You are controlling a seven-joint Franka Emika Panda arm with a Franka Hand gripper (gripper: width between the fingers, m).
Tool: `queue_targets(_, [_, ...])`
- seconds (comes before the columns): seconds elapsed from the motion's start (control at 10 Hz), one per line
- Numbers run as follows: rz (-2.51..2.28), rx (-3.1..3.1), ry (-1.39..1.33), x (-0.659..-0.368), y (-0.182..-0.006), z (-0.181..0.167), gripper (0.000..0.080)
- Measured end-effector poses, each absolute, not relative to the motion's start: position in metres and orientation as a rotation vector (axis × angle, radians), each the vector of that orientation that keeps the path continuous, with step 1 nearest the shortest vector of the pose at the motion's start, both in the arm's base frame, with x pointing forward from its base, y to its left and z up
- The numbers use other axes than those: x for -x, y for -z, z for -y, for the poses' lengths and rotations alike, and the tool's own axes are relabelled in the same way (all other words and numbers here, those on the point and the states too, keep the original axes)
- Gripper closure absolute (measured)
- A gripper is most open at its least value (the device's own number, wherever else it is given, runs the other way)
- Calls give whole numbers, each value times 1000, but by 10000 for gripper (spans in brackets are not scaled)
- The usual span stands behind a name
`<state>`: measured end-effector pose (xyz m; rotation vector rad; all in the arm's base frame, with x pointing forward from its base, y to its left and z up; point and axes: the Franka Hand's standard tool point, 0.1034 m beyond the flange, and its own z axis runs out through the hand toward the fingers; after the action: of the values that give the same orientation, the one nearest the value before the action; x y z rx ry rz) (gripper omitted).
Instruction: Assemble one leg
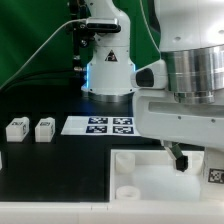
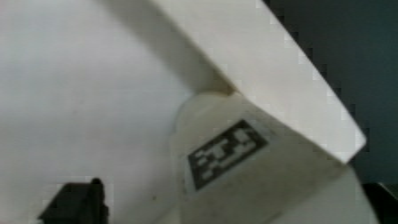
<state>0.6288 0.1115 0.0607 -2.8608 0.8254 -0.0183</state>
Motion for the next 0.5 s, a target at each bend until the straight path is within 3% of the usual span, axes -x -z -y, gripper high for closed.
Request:
queue_targets(0.2, [-303,2999,24,-627,-64,-111,151])
queue_targets(0.4, [-186,3010,31,-627,-63,-107,151])
queue_targets(0.5, [-248,3006,27,-627,-63,-107,269])
